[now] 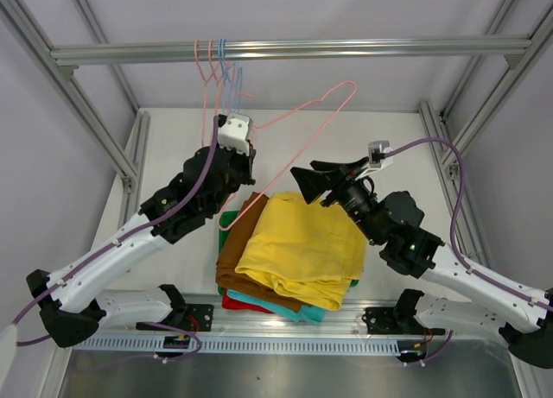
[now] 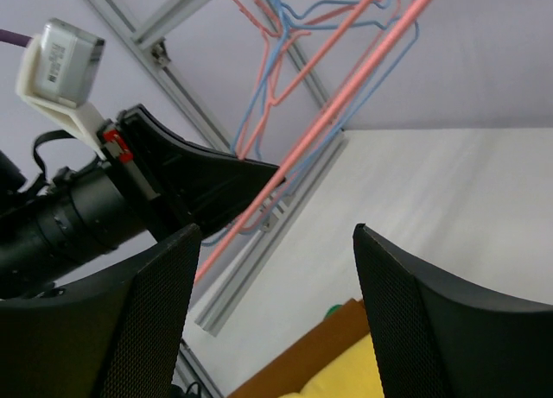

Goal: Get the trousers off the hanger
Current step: Place the hanger at the clothesline.

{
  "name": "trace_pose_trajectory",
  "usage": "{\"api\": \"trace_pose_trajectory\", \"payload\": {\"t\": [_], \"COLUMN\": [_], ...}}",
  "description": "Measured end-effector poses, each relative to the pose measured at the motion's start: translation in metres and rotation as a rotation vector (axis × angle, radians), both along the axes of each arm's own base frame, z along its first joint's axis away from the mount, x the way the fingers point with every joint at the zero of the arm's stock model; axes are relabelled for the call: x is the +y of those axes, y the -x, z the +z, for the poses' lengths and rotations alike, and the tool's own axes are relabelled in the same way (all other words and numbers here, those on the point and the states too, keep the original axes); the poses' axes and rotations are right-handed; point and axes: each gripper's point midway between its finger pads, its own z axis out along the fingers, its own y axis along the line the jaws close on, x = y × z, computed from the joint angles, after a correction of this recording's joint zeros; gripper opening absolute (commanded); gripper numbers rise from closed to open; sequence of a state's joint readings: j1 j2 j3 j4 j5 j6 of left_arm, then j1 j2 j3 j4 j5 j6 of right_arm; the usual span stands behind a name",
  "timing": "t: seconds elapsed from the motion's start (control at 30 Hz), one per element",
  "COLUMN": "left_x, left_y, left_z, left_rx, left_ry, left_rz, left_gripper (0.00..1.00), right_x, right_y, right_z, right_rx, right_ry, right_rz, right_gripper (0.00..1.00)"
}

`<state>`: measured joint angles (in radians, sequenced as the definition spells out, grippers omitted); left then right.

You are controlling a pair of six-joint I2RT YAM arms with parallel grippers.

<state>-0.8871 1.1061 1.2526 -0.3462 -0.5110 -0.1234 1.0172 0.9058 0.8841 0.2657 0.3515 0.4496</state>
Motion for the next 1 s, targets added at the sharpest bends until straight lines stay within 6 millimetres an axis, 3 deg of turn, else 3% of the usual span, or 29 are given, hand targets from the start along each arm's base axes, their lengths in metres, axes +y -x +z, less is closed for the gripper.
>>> {"api": "trace_pose_trajectory", "payload": {"t": [0.3,0.37,0.4,0.53,0.63,1.0], "left_x": [-0.005,-0.005,-0.005,-0.008,-0.007,-0.010], "left_y": [0.004,0.004,0.005,0.008,0.009,0.024], "left_z": [0.001,0.001,0.002,0.003,0.005,0.012], "left_rx": [0.000,-0.001,-0.002,-0.003,-0.006,-0.007], "left_ry": [0.003,0.004,0.005,0.011,0.016,0.046], "left_rz": [-0.022,-0.021,-0.025,-0.041,-0.044,-0.122], "left_gripper": [0.01,0.00,0.00,0.01,0.01,0.01], "right_x": [0.011,0.014,0.016,0.020,0.019,0.014], "right_y": [-0.005,-0.012,-0.016,-0.030,-0.037,-0.051], "right_z": [0.014,0.009,0.006,-0.005,-0.011,-0.021], "right_rx": [-0.029,-0.020,-0.014,0.017,0.037,0.079], "right_ry": [-0.085,-0.084,-0.082,-0.078,-0.090,-0.150], "right_rz": [0.066,0.063,0.062,0.047,0.038,0.006], "right_gripper": [0.72,0.66,0.53,0.28,0.18,0.00]}}
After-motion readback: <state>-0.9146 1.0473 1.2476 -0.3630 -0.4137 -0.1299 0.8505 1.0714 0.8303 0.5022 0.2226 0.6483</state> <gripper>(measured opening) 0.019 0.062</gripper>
